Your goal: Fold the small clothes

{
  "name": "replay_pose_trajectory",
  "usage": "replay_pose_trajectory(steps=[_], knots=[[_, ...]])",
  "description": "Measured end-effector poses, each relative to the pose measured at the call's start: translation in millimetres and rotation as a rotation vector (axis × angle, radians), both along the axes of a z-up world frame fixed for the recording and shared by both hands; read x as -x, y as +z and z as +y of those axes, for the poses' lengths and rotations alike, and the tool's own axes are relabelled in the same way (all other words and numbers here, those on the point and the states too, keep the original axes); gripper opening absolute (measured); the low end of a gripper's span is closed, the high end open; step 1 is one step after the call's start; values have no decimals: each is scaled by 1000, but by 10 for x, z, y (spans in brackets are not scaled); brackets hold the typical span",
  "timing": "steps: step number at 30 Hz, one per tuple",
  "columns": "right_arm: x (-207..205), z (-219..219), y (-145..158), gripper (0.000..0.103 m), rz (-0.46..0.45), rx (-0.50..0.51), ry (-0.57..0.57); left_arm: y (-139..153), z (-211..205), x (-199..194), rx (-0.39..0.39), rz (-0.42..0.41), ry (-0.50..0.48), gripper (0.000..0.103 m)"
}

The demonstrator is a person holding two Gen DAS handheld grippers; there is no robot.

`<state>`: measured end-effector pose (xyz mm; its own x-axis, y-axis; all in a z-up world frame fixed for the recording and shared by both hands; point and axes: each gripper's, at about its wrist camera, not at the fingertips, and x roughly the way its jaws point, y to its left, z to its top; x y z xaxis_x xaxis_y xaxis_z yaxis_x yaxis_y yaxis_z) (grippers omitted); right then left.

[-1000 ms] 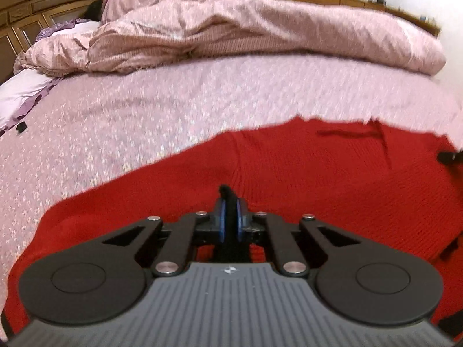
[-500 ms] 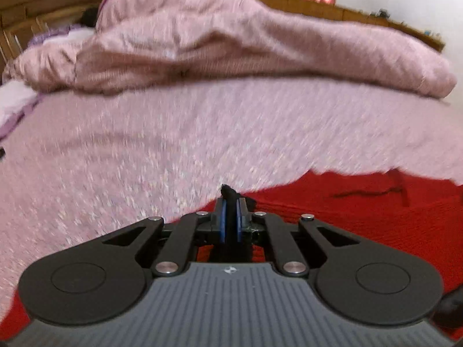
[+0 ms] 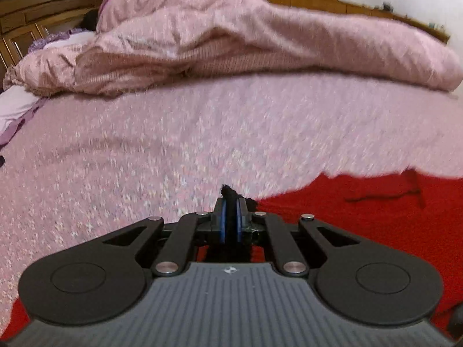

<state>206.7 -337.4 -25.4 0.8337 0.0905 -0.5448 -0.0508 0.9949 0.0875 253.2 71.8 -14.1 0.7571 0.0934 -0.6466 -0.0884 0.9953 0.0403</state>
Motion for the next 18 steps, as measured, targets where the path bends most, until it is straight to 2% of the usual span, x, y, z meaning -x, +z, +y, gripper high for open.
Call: replay_pose_trajectory(steps=[3, 7, 11, 15, 18], knots=[[-69, 99, -151, 36, 32, 107, -9, -125, -44, -20, -47, 6, 1, 10], [-136, 70, -140, 36, 48, 94, -24, -92, -106, 39, -91, 3, -28, 11], [-98, 84, -64, 37, 54, 90, -30, 6, -15, 186, -75, 17, -24, 13], [61, 68, 107, 37, 54, 48, -64, 75, 126, 447, -11, 36, 8, 27], [254, 127, 237, 37, 34, 56, -45, 60, 168, 605, -9, 55, 32, 37]])
